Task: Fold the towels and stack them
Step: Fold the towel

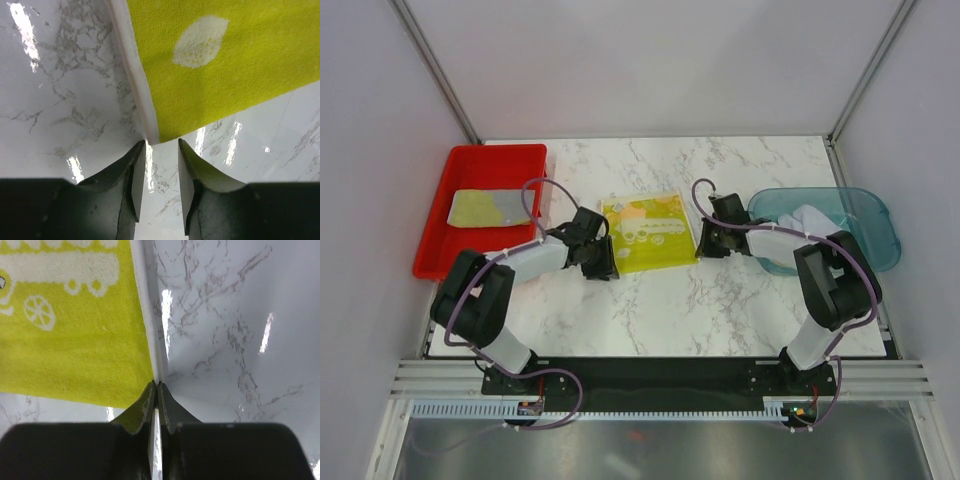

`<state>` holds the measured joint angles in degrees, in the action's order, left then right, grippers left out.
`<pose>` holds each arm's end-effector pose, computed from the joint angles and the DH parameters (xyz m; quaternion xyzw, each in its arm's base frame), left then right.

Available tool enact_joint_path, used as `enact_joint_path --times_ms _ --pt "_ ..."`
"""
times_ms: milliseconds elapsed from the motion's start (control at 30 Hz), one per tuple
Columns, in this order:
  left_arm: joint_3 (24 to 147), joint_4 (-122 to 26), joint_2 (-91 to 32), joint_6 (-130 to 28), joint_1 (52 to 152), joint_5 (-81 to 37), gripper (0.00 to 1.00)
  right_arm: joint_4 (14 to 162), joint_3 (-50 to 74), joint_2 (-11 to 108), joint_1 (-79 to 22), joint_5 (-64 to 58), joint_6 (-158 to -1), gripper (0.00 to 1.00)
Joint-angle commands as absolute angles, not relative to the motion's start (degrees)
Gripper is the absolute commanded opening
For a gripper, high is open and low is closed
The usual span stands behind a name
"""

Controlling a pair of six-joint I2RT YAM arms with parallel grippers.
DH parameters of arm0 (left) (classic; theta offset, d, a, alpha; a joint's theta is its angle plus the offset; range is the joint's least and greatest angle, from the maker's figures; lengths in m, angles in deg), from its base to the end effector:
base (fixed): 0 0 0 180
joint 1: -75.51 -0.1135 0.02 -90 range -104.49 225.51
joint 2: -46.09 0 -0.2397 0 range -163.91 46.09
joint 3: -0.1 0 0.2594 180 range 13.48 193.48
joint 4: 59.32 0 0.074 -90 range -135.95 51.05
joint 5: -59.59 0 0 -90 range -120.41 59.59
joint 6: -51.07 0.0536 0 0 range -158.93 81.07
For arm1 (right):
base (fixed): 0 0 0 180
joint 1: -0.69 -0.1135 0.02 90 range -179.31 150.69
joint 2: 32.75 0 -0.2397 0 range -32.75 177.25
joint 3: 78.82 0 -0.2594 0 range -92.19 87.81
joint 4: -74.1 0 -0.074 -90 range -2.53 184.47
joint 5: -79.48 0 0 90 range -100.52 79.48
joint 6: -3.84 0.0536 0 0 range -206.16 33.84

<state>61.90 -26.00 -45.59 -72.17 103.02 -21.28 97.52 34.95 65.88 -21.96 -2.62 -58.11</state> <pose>0.2703 -0.1504 0.1106 -0.0300 0.9694 -0.1836 0.1602 0.3168 0.1402 0.1064 0.0247 0.9535 0.1850 0.2368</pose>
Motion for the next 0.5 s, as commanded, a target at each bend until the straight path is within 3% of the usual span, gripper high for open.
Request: enact_joint_path --times_ms 0,200,467 --pt "60.50 -25.29 -40.75 -74.09 103.38 -23.37 0.43 96.35 38.93 62.88 -22.51 -2.26 -56.99 0.10" --pt "58.92 -27.48 -35.38 -74.88 100.30 -19.69 0.57 92.84 44.91 59.10 -24.09 -0.15 -54.09 0.08" --pt "57.78 -31.62 -39.59 -74.71 99.95 -15.55 0.54 91.08 47.47 57.86 -25.32 -0.41 -51.71 0.09"
